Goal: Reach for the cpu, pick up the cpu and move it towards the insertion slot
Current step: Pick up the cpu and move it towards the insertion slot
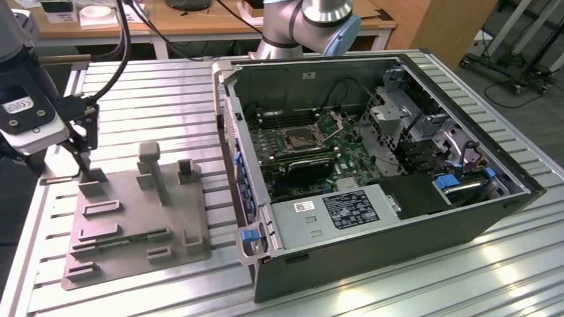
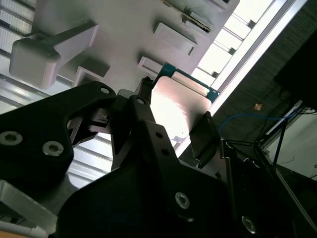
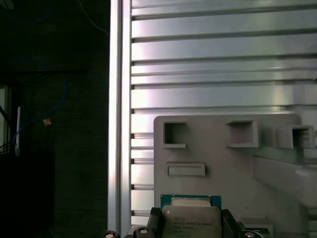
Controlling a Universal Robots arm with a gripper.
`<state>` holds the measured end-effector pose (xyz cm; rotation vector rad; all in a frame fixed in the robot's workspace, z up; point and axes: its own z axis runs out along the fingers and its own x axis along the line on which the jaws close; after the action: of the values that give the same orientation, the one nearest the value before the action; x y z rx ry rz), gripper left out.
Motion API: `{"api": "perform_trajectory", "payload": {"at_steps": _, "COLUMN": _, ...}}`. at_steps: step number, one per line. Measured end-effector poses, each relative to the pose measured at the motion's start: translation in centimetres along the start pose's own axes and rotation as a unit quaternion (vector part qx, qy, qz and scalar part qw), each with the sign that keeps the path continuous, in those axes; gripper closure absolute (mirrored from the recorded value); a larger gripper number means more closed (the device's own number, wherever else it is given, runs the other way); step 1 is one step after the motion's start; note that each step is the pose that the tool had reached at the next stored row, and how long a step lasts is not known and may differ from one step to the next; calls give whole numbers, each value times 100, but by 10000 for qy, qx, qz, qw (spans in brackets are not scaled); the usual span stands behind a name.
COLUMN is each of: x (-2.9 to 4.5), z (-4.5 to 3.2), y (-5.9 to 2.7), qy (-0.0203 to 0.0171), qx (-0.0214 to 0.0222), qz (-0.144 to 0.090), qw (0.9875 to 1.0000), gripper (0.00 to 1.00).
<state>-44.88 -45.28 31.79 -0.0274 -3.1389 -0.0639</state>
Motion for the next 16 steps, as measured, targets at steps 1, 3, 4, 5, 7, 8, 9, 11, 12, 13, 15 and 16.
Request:
{"api": "perform_trajectory", "payload": {"at_steps": 1, "x": 0, "z": -6, "y": 0, "qy": 0, "qx": 0, "qz": 0, "qw": 10000, "gripper": 45}}
{"api": "perform_trajectory", "payload": {"at_steps": 3, "x": 0, "z": -20, "y": 1, "qy": 0, "qx": 0, "qz": 0, "qw": 10000, "gripper": 45}}
{"api": "perform_trajectory", "payload": {"at_steps": 4, "x": 0, "z": -28, "y": 1, "qy": 1, "qx": 0, "qz": 0, "qw": 10000, "gripper": 45}}
{"api": "perform_trajectory", "payload": {"at_steps": 5, "x": 0, "z": -36, "y": 2, "qy": 0, "qx": 0, "qz": 0, "qw": 10000, "gripper": 45}}
{"api": "perform_trajectory", "payload": {"at_steps": 7, "x": 0, "z": -53, "y": 2, "qy": 1, "qx": 0, "qz": 0, "qw": 10000, "gripper": 45}}
{"api": "perform_trajectory", "payload": {"at_steps": 8, "x": 0, "z": -63, "y": 3, "qy": 1, "qx": 0, "qz": 0, "qw": 10000, "gripper": 45}}
{"api": "perform_trajectory", "payload": {"at_steps": 9, "x": 0, "z": -72, "y": 3, "qy": 0, "qx": 0, "qz": 0, "qw": 10000, "gripper": 45}}
{"api": "perform_trajectory", "payload": {"at_steps": 11, "x": 0, "z": -90, "y": 4, "qy": 0, "qx": 0, "qz": 0, "qw": 10000, "gripper": 45}}
{"api": "perform_trajectory", "payload": {"at_steps": 12, "x": 0, "z": -99, "y": 4, "qy": 0, "qx": 0, "qz": 0, "qw": 10000, "gripper": 45}}
{"api": "perform_trajectory", "payload": {"at_steps": 13, "x": 0, "z": -105, "y": 4, "qy": 0, "qx": 0, "qz": 0, "qw": 10000, "gripper": 45}}
{"api": "perform_trajectory", "payload": {"at_steps": 15, "x": 0, "z": -120, "y": 5, "qy": 0, "qx": 0, "qz": 0, "qw": 10000, "gripper": 45}}
{"api": "perform_trajectory", "payload": {"at_steps": 16, "x": 0, "z": -128, "y": 5, "qy": 0, "qx": 0, "qz": 0, "qw": 10000, "gripper": 45}}
